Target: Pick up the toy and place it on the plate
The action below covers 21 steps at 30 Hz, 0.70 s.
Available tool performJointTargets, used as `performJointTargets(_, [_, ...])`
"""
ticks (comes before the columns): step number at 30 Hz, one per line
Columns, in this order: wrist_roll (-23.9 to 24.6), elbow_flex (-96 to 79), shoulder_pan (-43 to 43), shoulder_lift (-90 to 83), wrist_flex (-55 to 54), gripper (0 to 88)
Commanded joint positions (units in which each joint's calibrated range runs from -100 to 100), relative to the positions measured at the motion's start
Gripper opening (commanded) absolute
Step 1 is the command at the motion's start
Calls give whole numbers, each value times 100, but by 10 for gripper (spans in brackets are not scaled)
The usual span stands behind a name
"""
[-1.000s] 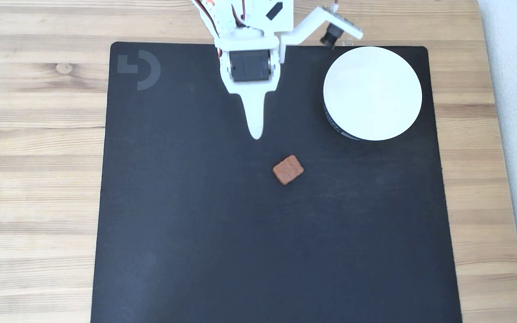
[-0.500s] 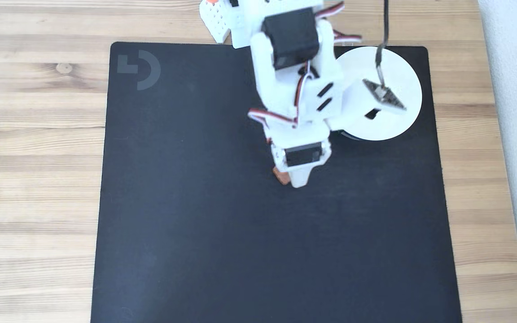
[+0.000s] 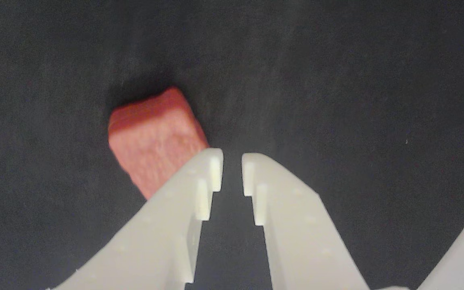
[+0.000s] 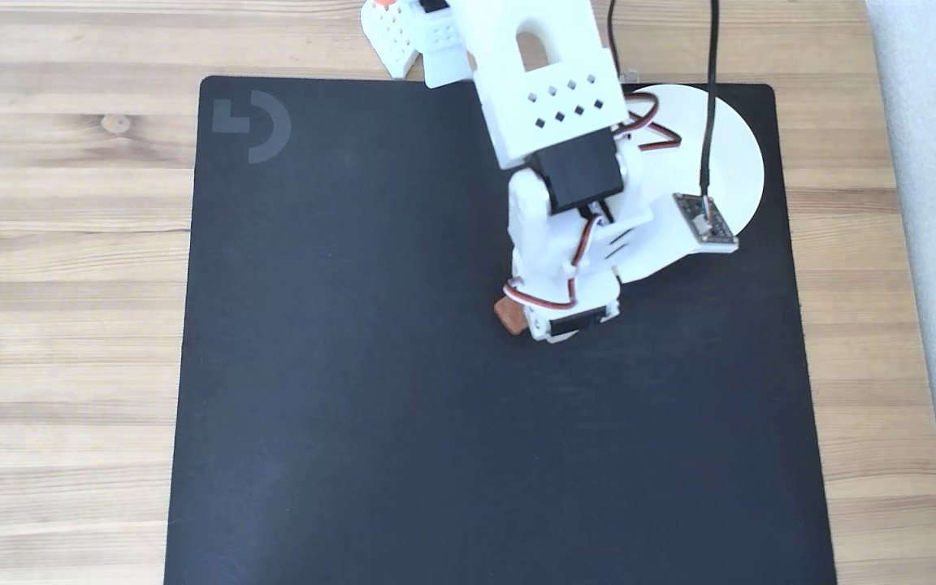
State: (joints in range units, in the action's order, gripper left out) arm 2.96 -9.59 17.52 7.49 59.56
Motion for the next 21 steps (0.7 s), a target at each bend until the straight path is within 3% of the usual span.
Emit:
performJointTargets(1, [-30,242,76,-95,293,23])
performJointTargets(21, [-698,855,-142,-87,1190,27])
